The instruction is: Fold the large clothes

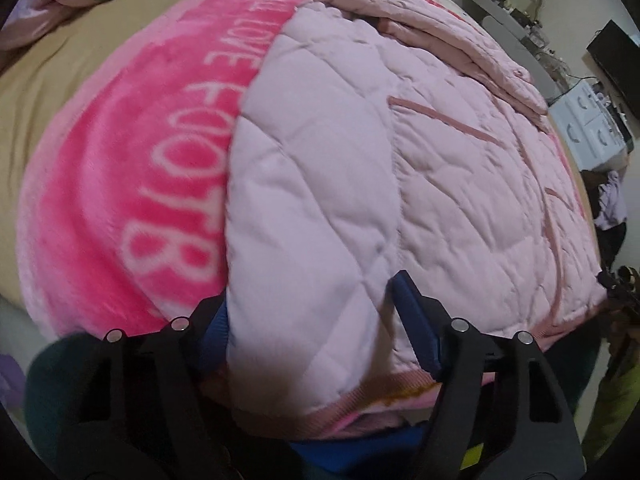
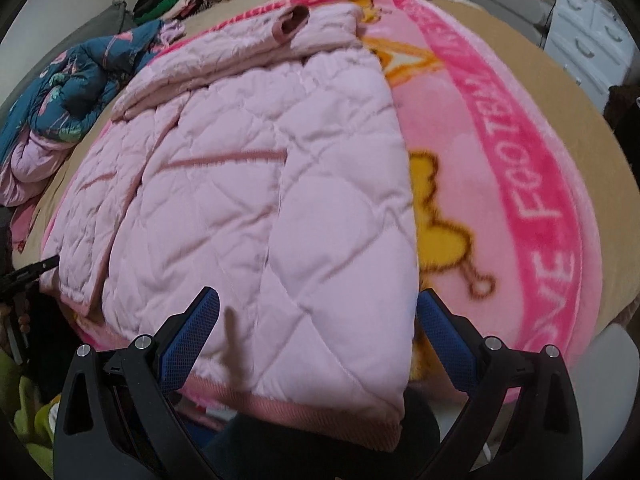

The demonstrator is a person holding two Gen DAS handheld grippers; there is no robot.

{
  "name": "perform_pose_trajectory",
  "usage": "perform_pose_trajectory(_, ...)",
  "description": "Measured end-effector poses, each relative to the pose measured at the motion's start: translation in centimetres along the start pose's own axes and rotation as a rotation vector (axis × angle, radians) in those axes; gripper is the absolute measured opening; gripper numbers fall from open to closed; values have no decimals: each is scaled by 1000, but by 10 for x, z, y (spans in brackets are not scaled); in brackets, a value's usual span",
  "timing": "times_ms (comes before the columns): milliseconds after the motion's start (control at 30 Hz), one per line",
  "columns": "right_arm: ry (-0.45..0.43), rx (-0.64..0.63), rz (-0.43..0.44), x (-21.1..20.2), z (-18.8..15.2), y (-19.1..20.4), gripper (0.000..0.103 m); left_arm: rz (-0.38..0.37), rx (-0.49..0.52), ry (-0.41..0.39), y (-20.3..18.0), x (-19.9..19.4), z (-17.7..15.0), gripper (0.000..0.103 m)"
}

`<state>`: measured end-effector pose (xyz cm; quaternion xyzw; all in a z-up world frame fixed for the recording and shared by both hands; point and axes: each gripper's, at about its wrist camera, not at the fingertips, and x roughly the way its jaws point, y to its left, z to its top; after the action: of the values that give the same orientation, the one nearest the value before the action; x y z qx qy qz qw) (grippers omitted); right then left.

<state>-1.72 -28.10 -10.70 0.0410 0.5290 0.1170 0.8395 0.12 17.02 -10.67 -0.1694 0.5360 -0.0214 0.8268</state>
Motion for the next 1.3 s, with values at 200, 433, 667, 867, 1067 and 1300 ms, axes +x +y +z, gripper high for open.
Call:
perform_pose_trajectory(200, 100, 3, 36, 8, -10, -2, 98, 1, 34, 11, -5, 2, -2, 57)
perform_pose_trajectory(433, 176, 56, 151, 16, -16, -10, 80, -15, 43, 34, -2, 2, -4, 59)
perform_pose_trajectory(667, 92, 38, 237, -11, -11, -9, 22, -34, 24, 46, 8, -1, -12, 64)
perform_pose_trajectory(867, -80, 15, 310, -45, 12, 1, 18, -48, 20, 35, 6, 2, -10, 54)
perform_pose_trajectory(1067, -198, 53, 359, -58, 29, -1, 17, -34, 97, -38, -14, -15, -2, 10)
perform_pose_trajectory(1300, -305, 53, 365, -75, 48, 2, 16, -29, 183, -214, -44, -60, 30, 7)
